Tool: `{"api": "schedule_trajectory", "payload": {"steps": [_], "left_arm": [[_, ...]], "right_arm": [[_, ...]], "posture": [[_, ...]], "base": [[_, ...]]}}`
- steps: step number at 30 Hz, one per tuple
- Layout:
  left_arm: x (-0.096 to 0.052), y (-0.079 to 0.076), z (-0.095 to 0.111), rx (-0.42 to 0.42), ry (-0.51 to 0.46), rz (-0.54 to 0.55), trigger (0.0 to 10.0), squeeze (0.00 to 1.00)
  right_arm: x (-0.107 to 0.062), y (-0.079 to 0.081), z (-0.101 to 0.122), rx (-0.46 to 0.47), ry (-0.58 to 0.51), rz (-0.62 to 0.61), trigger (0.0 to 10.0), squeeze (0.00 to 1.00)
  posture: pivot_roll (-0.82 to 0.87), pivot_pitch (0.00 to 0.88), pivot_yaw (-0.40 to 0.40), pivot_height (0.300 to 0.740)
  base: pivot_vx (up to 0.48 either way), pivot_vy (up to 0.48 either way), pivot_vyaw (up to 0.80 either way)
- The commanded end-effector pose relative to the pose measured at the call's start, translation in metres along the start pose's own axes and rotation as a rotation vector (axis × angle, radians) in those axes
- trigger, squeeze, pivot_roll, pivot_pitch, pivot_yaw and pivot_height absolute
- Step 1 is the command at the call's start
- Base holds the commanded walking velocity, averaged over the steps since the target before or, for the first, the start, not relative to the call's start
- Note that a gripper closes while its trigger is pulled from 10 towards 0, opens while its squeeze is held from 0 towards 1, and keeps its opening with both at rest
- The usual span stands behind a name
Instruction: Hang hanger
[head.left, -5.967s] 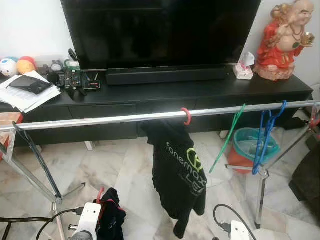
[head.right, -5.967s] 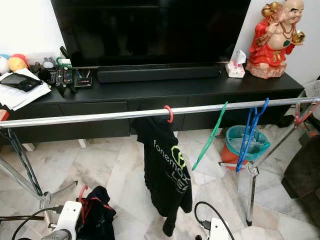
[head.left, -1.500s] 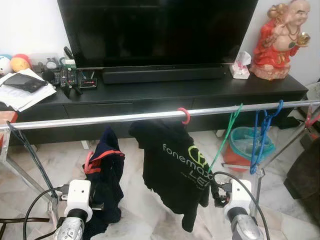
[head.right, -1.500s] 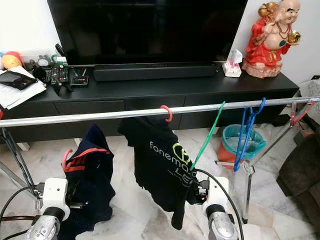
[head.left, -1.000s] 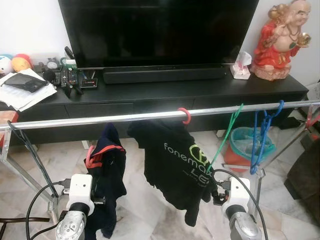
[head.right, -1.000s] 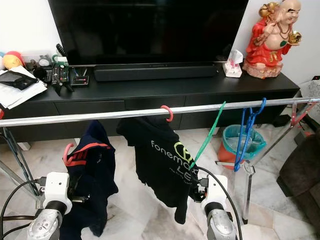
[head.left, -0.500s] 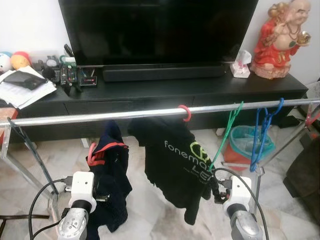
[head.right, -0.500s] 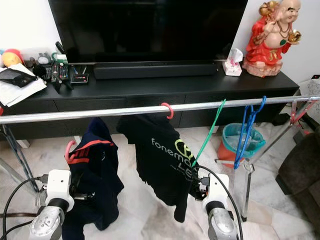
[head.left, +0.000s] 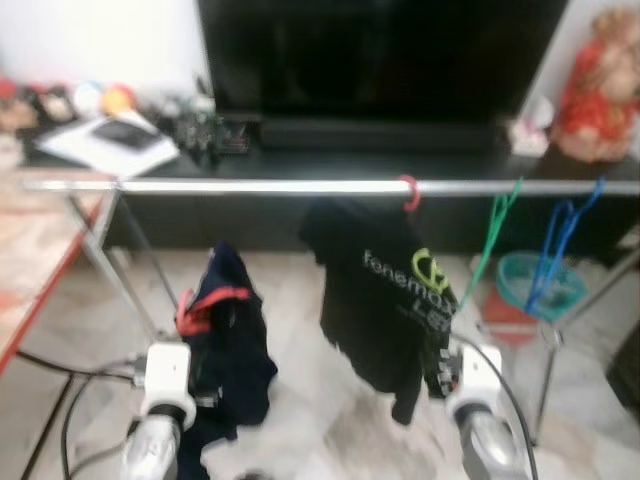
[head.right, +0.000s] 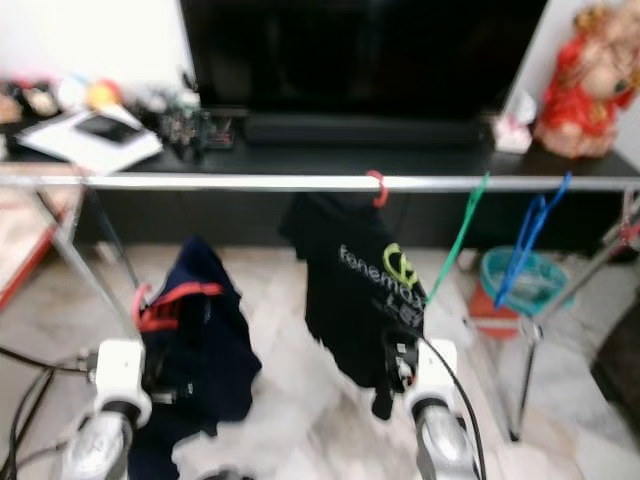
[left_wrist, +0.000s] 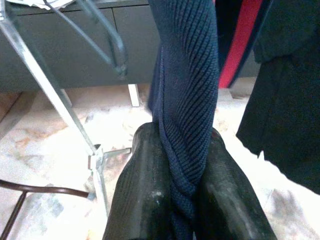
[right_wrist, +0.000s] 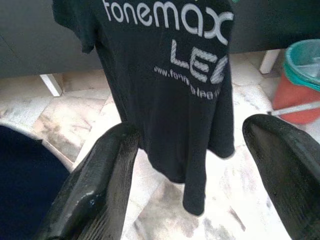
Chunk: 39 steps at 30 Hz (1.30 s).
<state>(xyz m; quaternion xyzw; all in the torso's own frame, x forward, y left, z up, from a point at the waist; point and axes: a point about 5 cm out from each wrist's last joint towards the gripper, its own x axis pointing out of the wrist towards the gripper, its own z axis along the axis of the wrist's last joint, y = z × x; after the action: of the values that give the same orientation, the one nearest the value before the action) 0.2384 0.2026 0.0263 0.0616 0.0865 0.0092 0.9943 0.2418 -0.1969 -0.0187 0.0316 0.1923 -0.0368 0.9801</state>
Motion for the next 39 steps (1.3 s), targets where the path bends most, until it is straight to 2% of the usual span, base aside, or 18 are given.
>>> {"api": "schedule_trajectory", "payload": {"steps": [1,15,39], "left_arm": [[0.0039,0.0030,0.0110,-0.002,-0.048,0.003,10.0,0.00],[0.0064,0.0040,0.0133,0.003,-0.054,-0.004,10.0,0.00],[0.0027,0.0073,0.0175,0.014,-0.062,-0.022,10.0,0.00]], "right_arm": [[0.0001,0.0007,-0.0014,0.007,0.002,-0.003,10.0,0.00],[0.0028,0.0008,-0.0017,0.019,0.003,-0.003,10.0,0.00],[0.0064,0.0047,0.0014,0.018,-0.005,0.017,10.0,0.00]], "posture": [[0.14,0.000,-0.041,0.736],[0.15,0.000,-0.039,0.736],[0.16,0.000,-0.038,0.736]], "base": [[-0.292,0.000,0.00],[-0.291,0.000,0.00],[-0.290,0.000,0.00]]}}
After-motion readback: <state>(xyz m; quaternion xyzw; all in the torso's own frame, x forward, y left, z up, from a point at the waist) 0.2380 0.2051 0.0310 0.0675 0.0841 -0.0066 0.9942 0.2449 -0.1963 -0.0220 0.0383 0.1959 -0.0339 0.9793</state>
